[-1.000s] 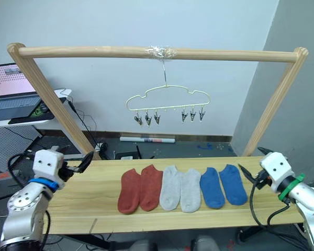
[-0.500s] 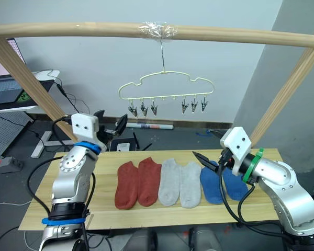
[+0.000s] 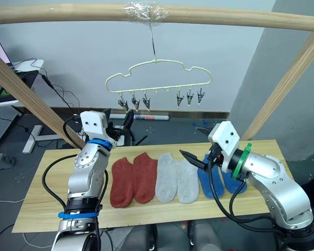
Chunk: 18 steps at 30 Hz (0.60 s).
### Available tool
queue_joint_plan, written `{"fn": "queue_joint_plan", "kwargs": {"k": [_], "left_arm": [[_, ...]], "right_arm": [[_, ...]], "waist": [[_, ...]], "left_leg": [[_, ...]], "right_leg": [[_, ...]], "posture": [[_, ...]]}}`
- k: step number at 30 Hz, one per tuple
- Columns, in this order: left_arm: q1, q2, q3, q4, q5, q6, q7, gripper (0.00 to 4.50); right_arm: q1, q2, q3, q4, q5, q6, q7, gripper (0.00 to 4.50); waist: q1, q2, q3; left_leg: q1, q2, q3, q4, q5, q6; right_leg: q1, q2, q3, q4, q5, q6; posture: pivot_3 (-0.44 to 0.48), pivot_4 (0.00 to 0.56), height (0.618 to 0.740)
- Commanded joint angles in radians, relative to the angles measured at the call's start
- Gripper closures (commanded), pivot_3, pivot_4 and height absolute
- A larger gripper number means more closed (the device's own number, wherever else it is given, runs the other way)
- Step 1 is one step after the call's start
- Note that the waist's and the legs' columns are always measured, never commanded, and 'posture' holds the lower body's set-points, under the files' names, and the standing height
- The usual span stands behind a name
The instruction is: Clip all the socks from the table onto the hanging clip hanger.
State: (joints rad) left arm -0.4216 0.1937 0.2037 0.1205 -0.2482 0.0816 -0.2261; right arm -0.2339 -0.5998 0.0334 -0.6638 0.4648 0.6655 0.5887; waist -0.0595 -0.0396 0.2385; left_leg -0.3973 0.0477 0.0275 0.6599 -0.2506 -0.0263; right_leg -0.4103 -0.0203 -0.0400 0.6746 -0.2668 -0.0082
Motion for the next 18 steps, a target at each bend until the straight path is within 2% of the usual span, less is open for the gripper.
{"fn": "queue_joint_plan", "kwargs": {"k": [1, 4, 18], "left_arm": [[-0.021, 0.002, 0.013, -0.002, 0.01, -0.043, 0.022, 0.41], [-0.035, 0.004, 0.006, 0.016, 0.011, -0.053, 0.02, 1.14], [-0.091, -0.006, -0.01, 0.071, 0.013, -0.078, 0.016, 1.14]], "right_arm": [[-0.022, -0.003, -0.014, -0.036, 0.022, 0.0, 0.005, 0.0], [-0.033, -0.001, -0.013, -0.037, 0.027, 0.007, 0.007, 0.0], [-0.139, 0.03, 0.01, -0.025, 0.057, 0.043, 0.002, 0.0]], "waist": [[0.0, 0.0, 0.004], [0.0, 0.0, 0.013], [-0.003, -0.001, 0.018]], "left_leg": [[0.0, 0.0, 0.0, 0.0, 0.0, 0.0], [0.0, 0.0, 0.0, 0.0, 0.0, 0.0], [-0.003, 0.0, 0.001, 0.0, 0.0, 0.0]], "right_leg": [[0.0, 0.0, 0.0, 0.0, 0.0, 0.0], [0.0, 0.0, 0.0, 0.0, 0.0, 0.001], [-0.003, 0.0, 0.0, -0.001, 0.001, 0.001]], "posture": [[-0.218, 0.267, 0.74], [-0.218, 0.268, 0.74], [-0.218, 0.268, 0.74]]}}
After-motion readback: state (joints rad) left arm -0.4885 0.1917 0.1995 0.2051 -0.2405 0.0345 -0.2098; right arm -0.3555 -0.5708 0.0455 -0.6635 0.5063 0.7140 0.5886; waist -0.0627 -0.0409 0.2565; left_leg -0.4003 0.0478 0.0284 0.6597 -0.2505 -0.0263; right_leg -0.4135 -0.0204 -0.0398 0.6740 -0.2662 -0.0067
